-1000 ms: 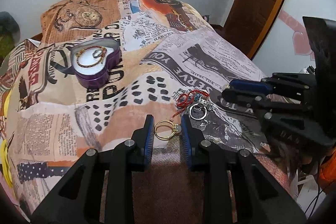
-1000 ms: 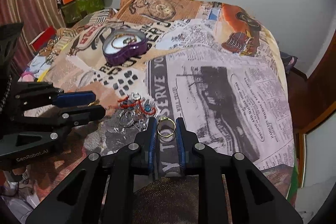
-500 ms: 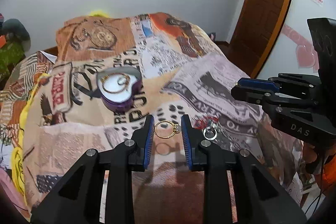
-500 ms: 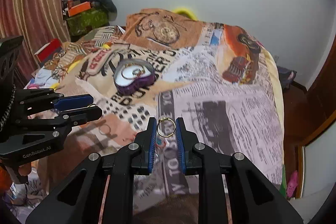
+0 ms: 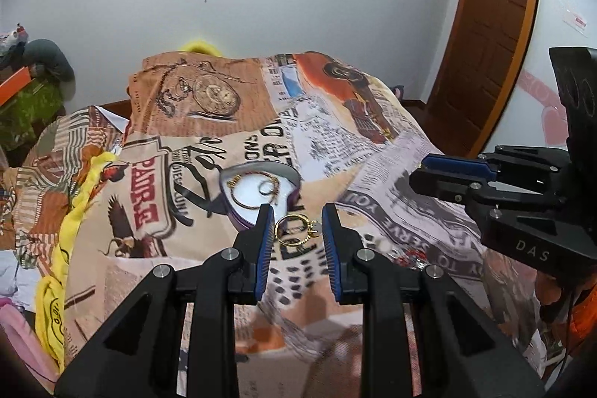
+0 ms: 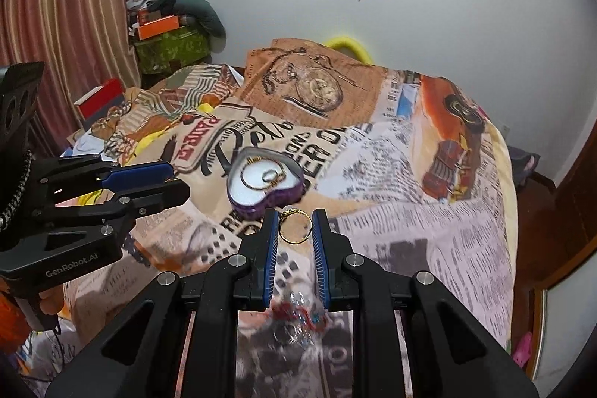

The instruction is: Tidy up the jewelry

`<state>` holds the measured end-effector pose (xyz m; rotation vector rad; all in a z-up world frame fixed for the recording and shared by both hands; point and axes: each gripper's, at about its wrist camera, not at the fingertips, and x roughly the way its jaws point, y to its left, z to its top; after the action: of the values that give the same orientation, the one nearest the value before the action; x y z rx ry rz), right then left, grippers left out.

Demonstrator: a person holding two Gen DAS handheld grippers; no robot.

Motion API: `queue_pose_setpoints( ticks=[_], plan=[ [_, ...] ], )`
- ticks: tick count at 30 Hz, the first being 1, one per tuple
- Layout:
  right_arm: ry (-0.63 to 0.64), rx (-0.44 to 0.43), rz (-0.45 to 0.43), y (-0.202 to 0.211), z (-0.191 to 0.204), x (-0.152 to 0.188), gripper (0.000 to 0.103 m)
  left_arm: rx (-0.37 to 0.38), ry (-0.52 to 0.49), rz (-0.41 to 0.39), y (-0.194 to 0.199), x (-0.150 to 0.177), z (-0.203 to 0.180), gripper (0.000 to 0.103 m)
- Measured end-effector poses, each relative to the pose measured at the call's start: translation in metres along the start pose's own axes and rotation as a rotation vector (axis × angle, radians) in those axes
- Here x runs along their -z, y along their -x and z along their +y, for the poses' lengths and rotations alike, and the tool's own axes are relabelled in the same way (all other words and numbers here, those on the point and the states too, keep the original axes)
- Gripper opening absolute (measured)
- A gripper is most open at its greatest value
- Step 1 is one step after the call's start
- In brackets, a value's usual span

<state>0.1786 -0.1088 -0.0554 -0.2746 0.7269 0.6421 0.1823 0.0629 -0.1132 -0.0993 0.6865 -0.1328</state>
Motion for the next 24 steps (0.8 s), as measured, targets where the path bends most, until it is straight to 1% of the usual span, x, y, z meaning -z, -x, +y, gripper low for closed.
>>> queue_pose_setpoints(
  ticks=[10,14,19,24],
  plan=[
    [0.011,-0.056,0.032,-0.034,0.009,-0.020,0.016,-0.021,0.004,0.008,-0.028,-0.008,0.019,0.025],
    [0.040,-0.040,0.056,-0.054,0.012,-0.027,0.016,-0.022,0.009,0.024,-0.044,-0.010,0.026,0.025],
    [0.024,-0.059,0.095,-0.076,0.004,-0.037,0.016,-0.020,0.006,0.057,-0.066,-0.013,0.035,0.025],
    [-0.012,-0.091,0.121,-0.094,-0.005,-0.051,0.016,-0.026,-0.018,0.084,-0.086,-0.018,0.040,0.025]
  ],
)
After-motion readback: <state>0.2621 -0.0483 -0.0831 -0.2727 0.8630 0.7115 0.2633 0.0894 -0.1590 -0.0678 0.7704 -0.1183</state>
